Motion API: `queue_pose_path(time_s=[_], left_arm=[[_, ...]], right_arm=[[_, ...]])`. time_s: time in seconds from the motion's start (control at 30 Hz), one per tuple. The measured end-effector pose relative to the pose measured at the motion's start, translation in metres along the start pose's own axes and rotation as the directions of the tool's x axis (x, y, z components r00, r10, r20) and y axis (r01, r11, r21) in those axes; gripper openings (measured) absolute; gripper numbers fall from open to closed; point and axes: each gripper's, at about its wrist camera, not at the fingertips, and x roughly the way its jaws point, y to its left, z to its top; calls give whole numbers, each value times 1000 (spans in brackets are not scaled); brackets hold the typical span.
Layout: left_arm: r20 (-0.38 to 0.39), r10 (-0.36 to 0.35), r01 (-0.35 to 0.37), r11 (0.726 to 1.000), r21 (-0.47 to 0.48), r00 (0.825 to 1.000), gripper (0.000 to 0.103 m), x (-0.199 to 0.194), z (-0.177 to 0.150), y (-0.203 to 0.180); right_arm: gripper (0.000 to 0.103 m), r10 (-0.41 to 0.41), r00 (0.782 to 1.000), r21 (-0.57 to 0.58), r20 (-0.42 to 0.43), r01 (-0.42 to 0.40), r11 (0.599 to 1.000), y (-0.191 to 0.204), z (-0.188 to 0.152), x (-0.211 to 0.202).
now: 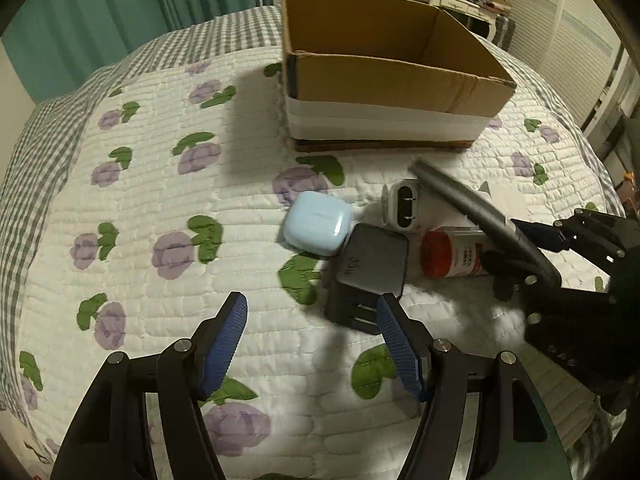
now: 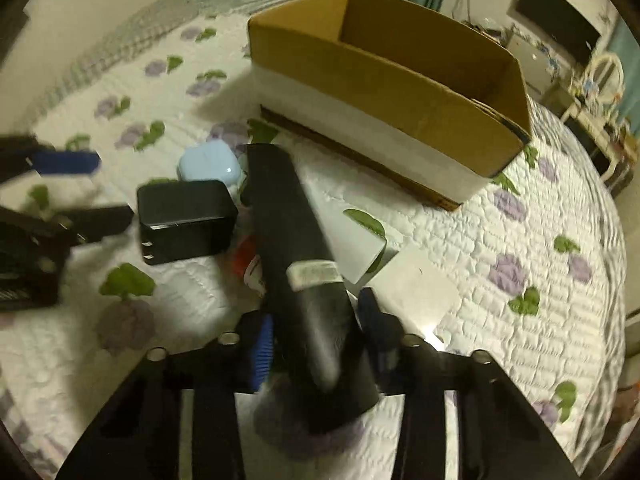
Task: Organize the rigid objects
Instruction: 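Grasp the black charger with the left tool while the right tool grasps the black cylinder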
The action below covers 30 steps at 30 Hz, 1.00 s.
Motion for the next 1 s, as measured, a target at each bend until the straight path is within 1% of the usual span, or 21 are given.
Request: queue_pose_path(time_s=[0.1,0.17,0.27,0.53,0.63,0.77,0.8,0.83,0.87,0.93,1.0], left_arm=[[0,-28,28,1000,6,1000,70,3,6,-5],[2,-36,36,999,10,999,70,3,9,-8],[-1,-48,48,998,28,999,70,4,13,-15],[-37,-121,124,990,68,992,70,9,11,-34],[-59,-104,108,991,81,993,70,18,14,-39],[-74,-113,116,993,36,991,70,31,22,-36],[-78,-106,108,994,30,991,70,34,24,-35],[-92,-82,84,996,27,992,70,38,25,-35],[-109,-60,63,998,20,992,68,42,25,-35],[-121,-59,60,998,5,991,66,45,24,-34],[-118,-94,95,995,1,988,44,42,24,-35]], right_arm=[[30,48,999,49,12,-49,998,-7,-2,-6],[27,53,998,67,28,-55,996,-6,-3,-10],[25,85,995,117,45,-90,989,-13,-4,-15],[24,109,993,170,52,-117,978,-20,-7,-12],[23,119,991,196,55,-128,972,-24,-7,-9],[23,127,991,211,52,-135,968,-28,-5,-5],[22,129,990,217,51,-137,966,-29,-4,-4],[22,129,990,223,54,-138,965,-30,-3,-4],[22,133,989,232,57,-143,962,-30,-3,-4],[22,151,987,250,62,-161,955,-32,-3,-4],[21,146,987,250,66,-158,955,-32,-2,-7]])
